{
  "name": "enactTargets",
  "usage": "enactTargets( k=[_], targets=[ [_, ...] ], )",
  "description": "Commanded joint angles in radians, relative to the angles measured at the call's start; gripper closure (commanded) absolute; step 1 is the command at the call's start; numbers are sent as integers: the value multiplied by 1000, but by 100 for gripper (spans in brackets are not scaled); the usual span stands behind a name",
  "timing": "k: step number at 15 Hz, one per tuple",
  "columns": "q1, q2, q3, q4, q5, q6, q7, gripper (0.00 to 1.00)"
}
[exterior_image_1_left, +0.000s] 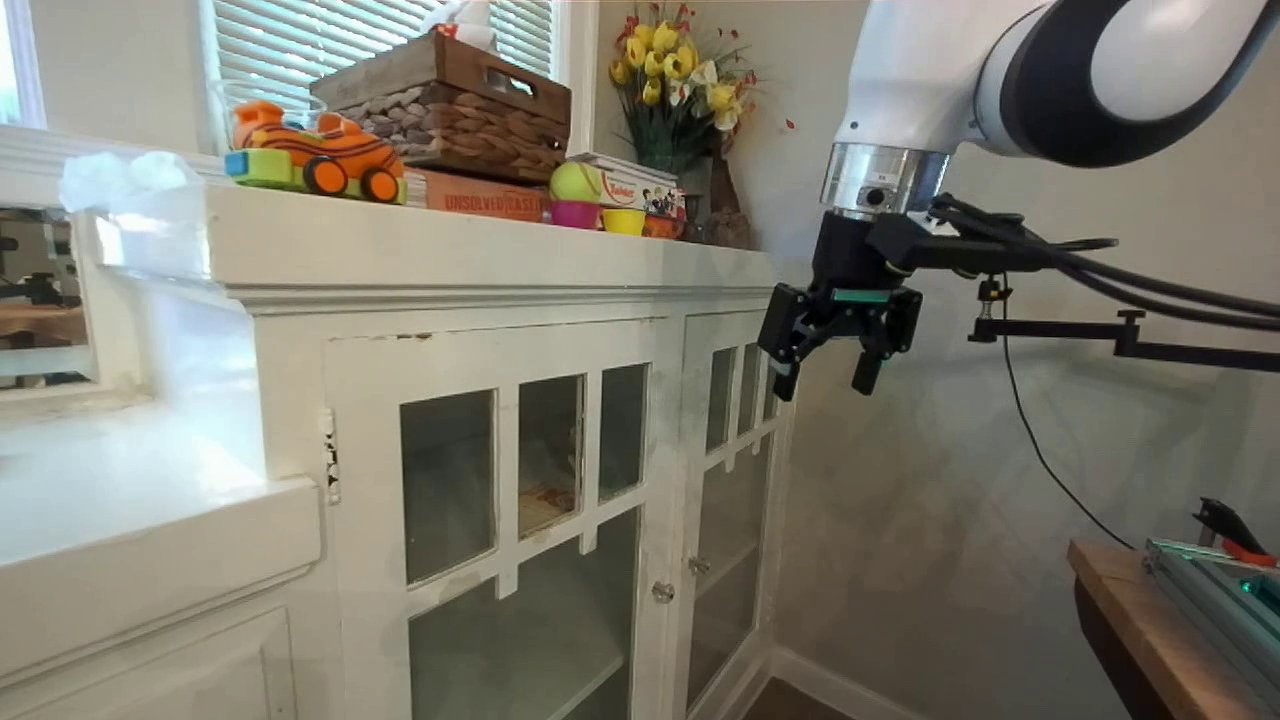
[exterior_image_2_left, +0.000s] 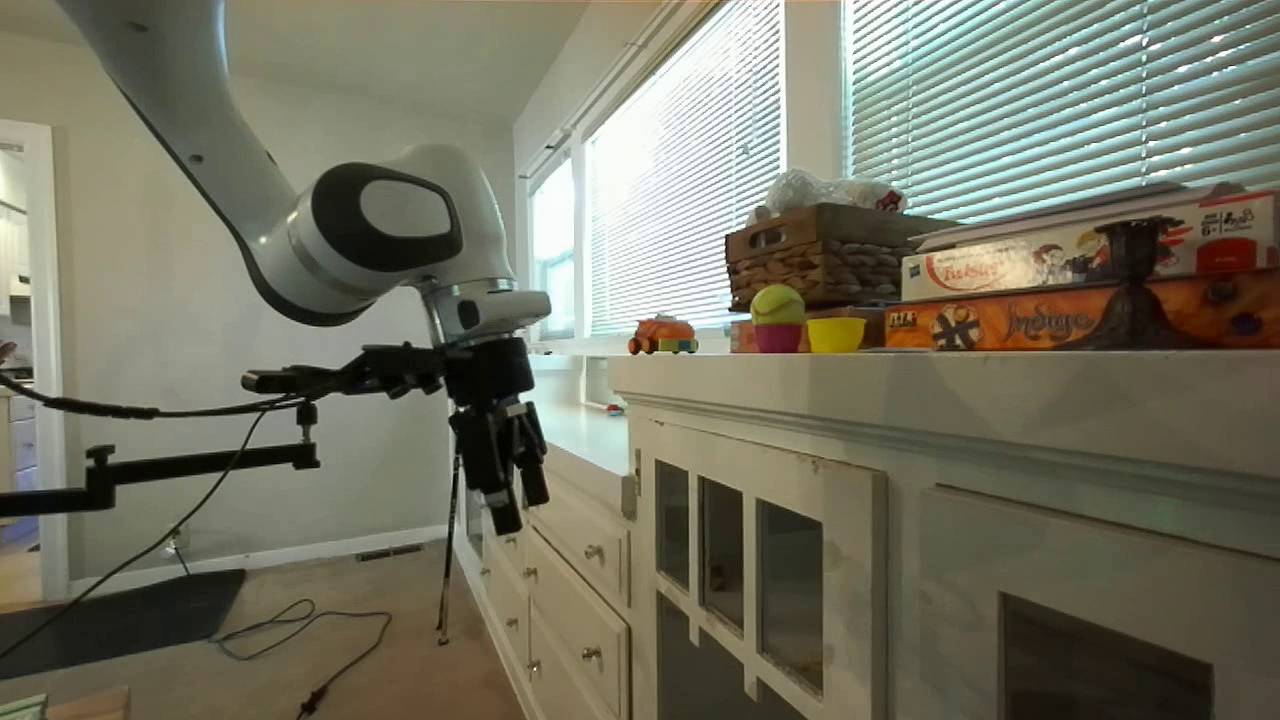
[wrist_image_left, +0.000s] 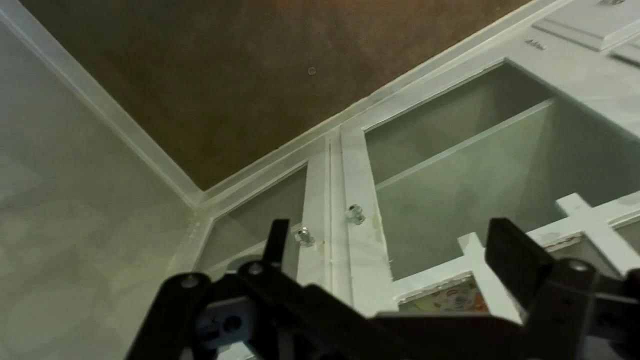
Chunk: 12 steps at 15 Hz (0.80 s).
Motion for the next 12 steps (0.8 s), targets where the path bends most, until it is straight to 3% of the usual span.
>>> enactTargets(
  k=[1,4,8,12],
  targets=[
    [30,8,-52,2,-47,-7,40,0],
    [24,12,-56,2,-58,-7,61,0],
    [-63,105,-68,-1,-269,-5,116,0],
    [-86,217,-205,3,-479,13,180,0]
  ],
)
